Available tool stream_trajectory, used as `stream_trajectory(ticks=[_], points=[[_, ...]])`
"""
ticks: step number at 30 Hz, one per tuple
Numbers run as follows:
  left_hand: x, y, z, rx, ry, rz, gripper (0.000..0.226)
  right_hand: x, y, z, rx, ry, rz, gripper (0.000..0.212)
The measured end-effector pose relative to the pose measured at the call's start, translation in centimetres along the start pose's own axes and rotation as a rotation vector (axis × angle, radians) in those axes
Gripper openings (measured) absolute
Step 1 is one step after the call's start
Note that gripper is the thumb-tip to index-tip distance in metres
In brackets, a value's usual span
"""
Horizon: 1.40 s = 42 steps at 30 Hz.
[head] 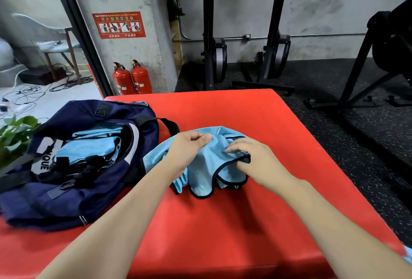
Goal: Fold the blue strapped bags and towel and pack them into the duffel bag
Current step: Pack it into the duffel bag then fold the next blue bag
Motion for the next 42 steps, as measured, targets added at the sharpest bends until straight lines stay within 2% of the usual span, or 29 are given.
stream_trajectory(ticks=[2,5,8,9,11,12,14,21,25,29,35,39,42], points=[[-0.1,-0.2,0.2,0.087,0.082,0.110,0.014,-0.3,0.3,-0.6,0.050,0.063,0.114,0.033],[-0.3,-1.8,1.7,0.349,0.221,0.244,0.011,-1.1,0.6,-1.1,0.137,0.154,0.248,0.021],[0.4,-4.5,3.5,0.474,0.201,0.133,0.009,-1.4,0.8,-1.3,0.163,0.212,0.282,0.020],[0.8,-5.3,3.6,0.478,0.215,0.064,0.014,-1.4,0.9,-1.4,0.176,0.245,0.287,0.022],[1.6,-6.5,3.4,0.469,0.299,-0.033,0.037,-1.6,1.2,-1.6,0.197,0.320,0.289,0.028],[1.8,-6.8,3.2,0.467,0.329,-0.053,0.047,-1.7,1.3,-1.7,0.197,0.357,0.284,0.030],[2.2,-7.2,3.0,0.459,0.325,-0.067,0.053,-1.8,1.4,-2.1,0.196,0.421,0.264,0.030],[2.6,-7.9,3.4,0.408,0.191,-0.068,0.017,-1.6,1.0,-2.6,0.226,0.506,0.164,0.027],[2.2,-7.4,3.3,0.433,0.170,0.039,0.033,-2.1,1.1,-2.2,0.226,0.523,0.155,0.026],[1.3,-6.5,3.0,0.491,0.265,0.167,0.036,-2.5,1.1,-1.6,0.248,0.538,0.180,0.021],[1.8,-7.1,2.8,0.592,0.395,0.202,0.052,-2.4,0.8,-1.9,0.267,0.532,0.192,0.016],[2.8,-8.1,3.4,0.602,0.328,0.211,0.045,-1.8,0.7,-2.3,0.246,0.489,0.183,0.017],[1.9,-7.4,3.5,0.530,0.309,0.225,0.041,-2.5,1.0,-1.8,0.248,0.488,0.257,0.018]])
Point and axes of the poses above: each hand's wrist, its own y-axis towards the middle knuckle, its own x-axis out of the palm, z = x × y, the point moved 2 cm from there along y, towards the middle knuckle, and after that the axes turned 15 degrees about z, right-handed, at the moved point
